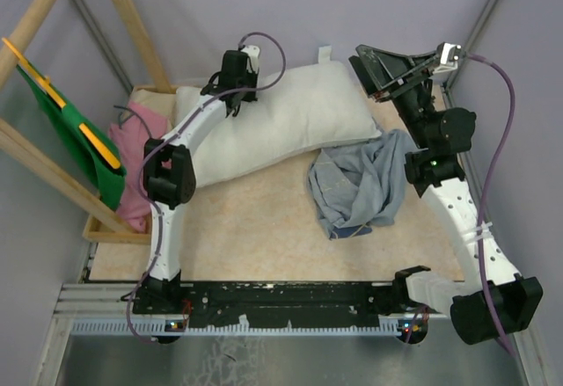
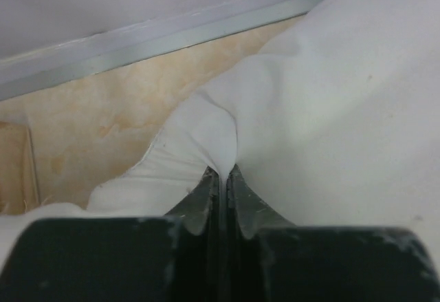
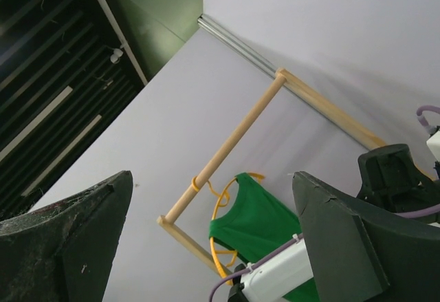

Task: Remove the pillowcase from the pillow
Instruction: Move the pillow to the center of the board.

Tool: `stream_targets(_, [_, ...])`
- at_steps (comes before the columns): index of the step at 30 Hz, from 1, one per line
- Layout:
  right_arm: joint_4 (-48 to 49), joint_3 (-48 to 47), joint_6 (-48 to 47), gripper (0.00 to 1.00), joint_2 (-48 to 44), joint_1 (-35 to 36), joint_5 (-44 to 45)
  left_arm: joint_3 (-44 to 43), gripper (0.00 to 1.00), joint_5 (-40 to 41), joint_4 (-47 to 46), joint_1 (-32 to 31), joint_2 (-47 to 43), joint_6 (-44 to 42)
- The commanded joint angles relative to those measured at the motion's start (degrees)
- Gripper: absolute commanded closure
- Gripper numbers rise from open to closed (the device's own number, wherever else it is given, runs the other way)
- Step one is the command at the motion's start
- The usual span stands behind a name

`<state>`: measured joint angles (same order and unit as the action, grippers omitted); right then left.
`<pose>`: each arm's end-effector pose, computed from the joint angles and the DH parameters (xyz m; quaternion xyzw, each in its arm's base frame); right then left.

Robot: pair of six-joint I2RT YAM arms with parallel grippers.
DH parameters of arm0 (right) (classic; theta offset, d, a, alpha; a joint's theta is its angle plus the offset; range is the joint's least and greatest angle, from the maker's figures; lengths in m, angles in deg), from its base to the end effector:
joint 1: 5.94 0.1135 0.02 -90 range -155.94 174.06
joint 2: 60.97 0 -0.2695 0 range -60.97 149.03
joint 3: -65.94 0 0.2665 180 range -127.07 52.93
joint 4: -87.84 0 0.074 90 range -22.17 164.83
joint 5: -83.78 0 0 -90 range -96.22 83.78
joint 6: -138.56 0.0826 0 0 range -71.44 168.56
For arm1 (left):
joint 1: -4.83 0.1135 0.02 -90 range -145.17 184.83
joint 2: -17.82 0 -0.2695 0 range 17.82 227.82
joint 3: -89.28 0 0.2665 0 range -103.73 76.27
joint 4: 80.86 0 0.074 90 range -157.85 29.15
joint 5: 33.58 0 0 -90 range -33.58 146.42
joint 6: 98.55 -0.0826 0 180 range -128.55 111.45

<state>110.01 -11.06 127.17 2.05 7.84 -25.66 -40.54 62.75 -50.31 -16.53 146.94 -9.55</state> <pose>0.2644 0.0932 0.5077 0.1122 0.4575 0.6872 0.5531 0.5546 -0.2071 0.2481 0.1404 0.8530 -0.0414 0.5009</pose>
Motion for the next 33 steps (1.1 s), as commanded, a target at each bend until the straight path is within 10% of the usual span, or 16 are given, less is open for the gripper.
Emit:
stream_targets(1, [5.0,-1.8,-2.3,0.01,-1.0,0.5,1.1,-4.5,1.00,-6.0,3.1,-1.4,5.5,1.8])
stream_targets(14, [6.2,-0.5,-5.7,0.01,-3.6,0.5,3.5,-9.1,1.00,-3.2,-13.3,-6.6,2.9,1.7])
stream_targets(29, [5.2,0.0,-10.6,0.01,-7.2,0.5,6.2,-21.7,1.00,-17.8,-44.1,-15.6,15.7,-0.3])
stream_targets(31, [5.6,0.3,-10.8,0.01,-7.4,0.4,6.4,-23.3,0.73,-17.7,-42.6,-15.6,17.4,0.3])
stream_targets(33, [5.4,1.2,-10.1,0.01,-8.1,0.5,7.3,-20.5,0.12,-16.6,-41.8,-15.6,15.7,-0.4])
